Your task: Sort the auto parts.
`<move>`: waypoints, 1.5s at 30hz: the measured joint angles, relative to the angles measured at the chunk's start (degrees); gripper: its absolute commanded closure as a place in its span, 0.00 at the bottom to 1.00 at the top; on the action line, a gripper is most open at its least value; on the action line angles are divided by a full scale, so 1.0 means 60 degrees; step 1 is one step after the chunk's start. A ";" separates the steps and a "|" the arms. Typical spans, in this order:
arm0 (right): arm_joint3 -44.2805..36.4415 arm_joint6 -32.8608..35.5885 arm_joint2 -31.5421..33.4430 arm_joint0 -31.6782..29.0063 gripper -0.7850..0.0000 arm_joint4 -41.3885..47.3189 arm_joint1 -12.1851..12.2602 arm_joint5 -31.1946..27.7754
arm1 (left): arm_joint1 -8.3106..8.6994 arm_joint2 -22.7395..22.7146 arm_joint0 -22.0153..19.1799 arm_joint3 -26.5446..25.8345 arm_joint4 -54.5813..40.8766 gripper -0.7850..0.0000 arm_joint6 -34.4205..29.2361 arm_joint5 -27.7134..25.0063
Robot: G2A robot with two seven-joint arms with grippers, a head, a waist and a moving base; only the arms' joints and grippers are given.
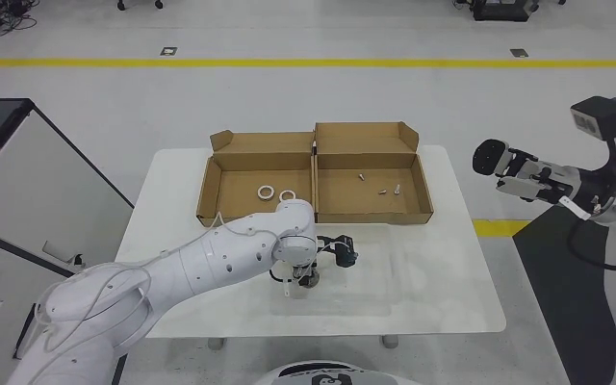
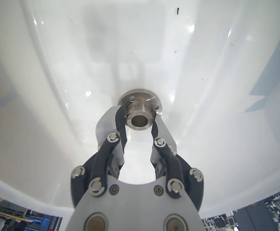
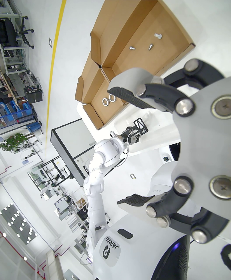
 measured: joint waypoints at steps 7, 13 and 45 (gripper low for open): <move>0.0000 0.0000 0.0000 0.0000 0.00 0.0000 0.0000 0.0000 | 0.0075 0.0000 -0.0057 -0.0162 -0.0097 0.57 -0.0023 0.0023; 0.0000 0.0000 0.0000 0.0000 0.00 0.0000 0.0000 0.0000 | 0.0074 0.0000 -0.0012 -0.0172 -0.0105 0.59 -0.0003 0.0004; 0.0000 0.0000 0.0000 0.0000 0.00 0.0000 0.0000 0.0000 | -0.0075 -0.0344 -0.0407 -0.0353 -0.1096 1.00 -0.0481 0.0478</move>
